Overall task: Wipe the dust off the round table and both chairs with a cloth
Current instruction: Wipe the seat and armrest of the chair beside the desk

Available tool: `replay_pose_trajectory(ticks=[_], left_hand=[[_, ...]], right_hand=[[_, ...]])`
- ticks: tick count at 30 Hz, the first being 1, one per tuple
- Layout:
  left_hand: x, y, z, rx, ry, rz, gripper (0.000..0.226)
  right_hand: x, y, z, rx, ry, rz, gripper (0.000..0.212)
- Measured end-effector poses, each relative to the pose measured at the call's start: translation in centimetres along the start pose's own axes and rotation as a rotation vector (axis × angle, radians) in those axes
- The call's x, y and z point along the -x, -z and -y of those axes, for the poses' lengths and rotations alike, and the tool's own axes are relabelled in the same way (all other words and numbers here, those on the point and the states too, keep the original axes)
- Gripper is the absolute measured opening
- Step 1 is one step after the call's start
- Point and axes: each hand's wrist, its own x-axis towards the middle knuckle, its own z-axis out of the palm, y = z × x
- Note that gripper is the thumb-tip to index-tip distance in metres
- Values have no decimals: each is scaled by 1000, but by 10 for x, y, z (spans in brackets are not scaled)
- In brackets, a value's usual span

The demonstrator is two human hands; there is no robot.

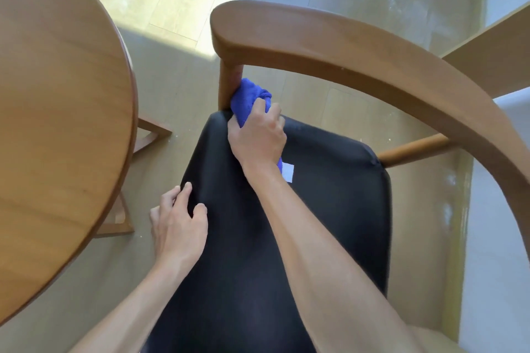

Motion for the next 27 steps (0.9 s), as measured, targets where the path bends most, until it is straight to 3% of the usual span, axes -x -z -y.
replay_pose_trajectory(ticks=[3,6,8,13,17,19,22,24,27], left_hand=[[-4,4,6,79,6,-33,41],[-9,18,7,500,131,52,37],[-11,27,2,646,226,129,34],[-9,27,-2,590,237,159,38],[-10,30,-2,512,225,215,38],[-10,30,2,433,197,235,40],[-9,29,6,394,182,235,42],[-9,27,9,377,158,234,42],[-10,23,14,347,122,216,43]], right_hand=[[40,-3,1,136,210,27,43],[68,1,-5,185,325,90,43],[88,5,-18,156,374,115,41],[182,11,-63,99,492,208,36],[263,25,-121,147,650,461,13],[273,42,-148,228,675,571,23],[242,64,-181,309,900,579,19],[201,73,-198,260,851,434,23],[136,88,-225,220,542,275,33]])
